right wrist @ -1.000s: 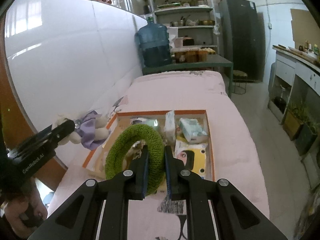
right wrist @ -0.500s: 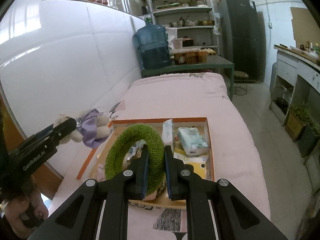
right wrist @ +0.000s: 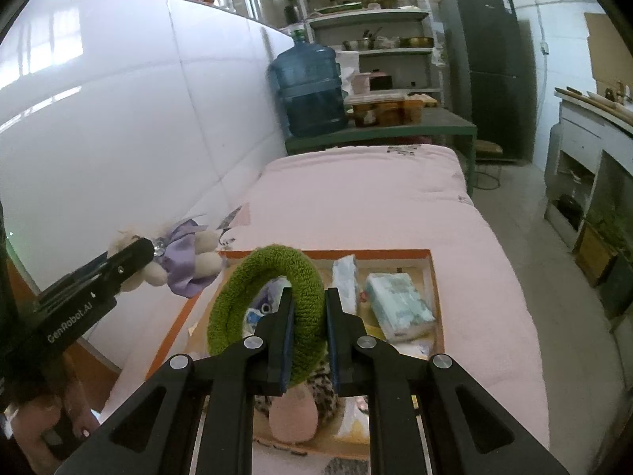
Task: Organize soft objects
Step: 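Carry the plush bear and green ring over the tray box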
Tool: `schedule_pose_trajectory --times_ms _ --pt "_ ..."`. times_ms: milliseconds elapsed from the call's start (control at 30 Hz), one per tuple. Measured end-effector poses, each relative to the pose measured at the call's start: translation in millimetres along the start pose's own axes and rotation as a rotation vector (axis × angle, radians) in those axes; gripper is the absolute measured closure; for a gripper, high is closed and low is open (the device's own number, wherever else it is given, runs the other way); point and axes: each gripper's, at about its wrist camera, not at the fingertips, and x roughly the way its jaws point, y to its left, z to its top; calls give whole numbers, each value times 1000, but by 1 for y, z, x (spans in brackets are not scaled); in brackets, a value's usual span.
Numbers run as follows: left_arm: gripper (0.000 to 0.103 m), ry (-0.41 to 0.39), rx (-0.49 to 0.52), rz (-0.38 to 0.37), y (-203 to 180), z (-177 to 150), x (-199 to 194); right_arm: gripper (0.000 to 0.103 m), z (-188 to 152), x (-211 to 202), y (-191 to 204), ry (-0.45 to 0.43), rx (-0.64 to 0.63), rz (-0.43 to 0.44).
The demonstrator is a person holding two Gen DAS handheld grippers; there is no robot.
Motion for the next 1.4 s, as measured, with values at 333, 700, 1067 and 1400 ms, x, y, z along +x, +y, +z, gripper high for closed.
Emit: schedule_pose_trajectory --times_ms 333,700,1067,1400 --pt "57 30 -50 27 13 0 30 89 7 38 13 30 -39 12" --pt "57 71 -71 45 24 -14 62 89 3 75 11 77 -51 10" --pt "57 92 -51 66 26 -27 81 89 -2 102 10 106 -67 9" --pt "57 142 -52 58 29 -39 98 89 -10 118 10 134 -79 2"
